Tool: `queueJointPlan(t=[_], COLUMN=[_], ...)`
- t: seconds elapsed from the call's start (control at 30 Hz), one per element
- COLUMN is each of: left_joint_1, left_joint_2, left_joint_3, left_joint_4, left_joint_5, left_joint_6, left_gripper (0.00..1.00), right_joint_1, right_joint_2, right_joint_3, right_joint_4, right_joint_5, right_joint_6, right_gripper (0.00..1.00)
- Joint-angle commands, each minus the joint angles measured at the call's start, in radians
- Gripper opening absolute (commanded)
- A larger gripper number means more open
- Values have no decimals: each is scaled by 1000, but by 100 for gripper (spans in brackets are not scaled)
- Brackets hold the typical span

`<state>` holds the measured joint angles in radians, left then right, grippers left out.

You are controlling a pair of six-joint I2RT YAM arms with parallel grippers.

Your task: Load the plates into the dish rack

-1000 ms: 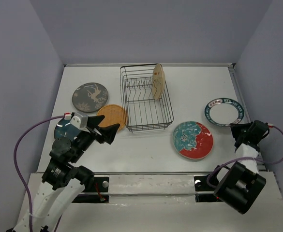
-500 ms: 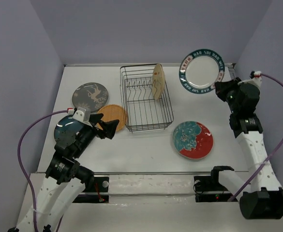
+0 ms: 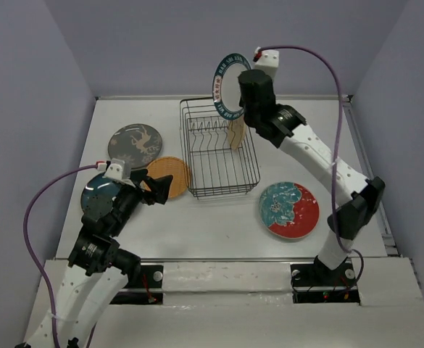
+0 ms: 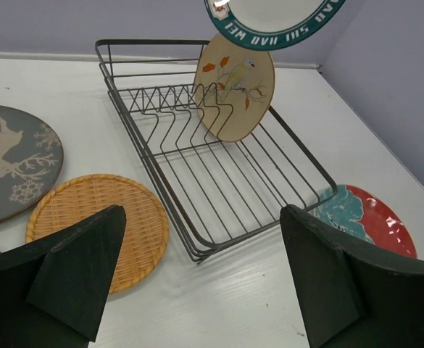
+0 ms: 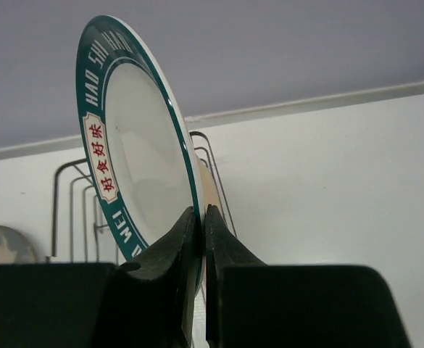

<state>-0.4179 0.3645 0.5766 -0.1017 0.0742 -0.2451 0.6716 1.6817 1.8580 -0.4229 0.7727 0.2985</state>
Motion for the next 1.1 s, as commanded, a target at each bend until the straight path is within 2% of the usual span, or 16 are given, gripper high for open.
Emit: queueJointPlan(t=[0.0, 0.17, 0.4, 0.63, 1.07], left_joint_1=[5, 5, -28, -45, -47], left_joint_2=[-18, -44, -70, -85, -68], left_joint_3=[49, 52, 51, 51, 49], left_joint_4=[11, 3, 0, -3, 0], left_joint_5=[-63, -100, -94, -99, -100], left_joint_6=[-3, -8, -8, -8, -8], left_gripper=[99, 99, 99, 99, 99], right_joint_1=[88, 125, 155, 155, 164], right_joint_2=[180, 326, 447, 472, 503], right_joint_3=[272, 417, 460, 377, 264], right_joint_4=[-48, -43, 27, 46, 15], right_joint_5=[403, 507, 589, 594, 478], right_joint_6=[-188, -335, -492, -492, -342], right_gripper=[7, 7, 7, 7, 7])
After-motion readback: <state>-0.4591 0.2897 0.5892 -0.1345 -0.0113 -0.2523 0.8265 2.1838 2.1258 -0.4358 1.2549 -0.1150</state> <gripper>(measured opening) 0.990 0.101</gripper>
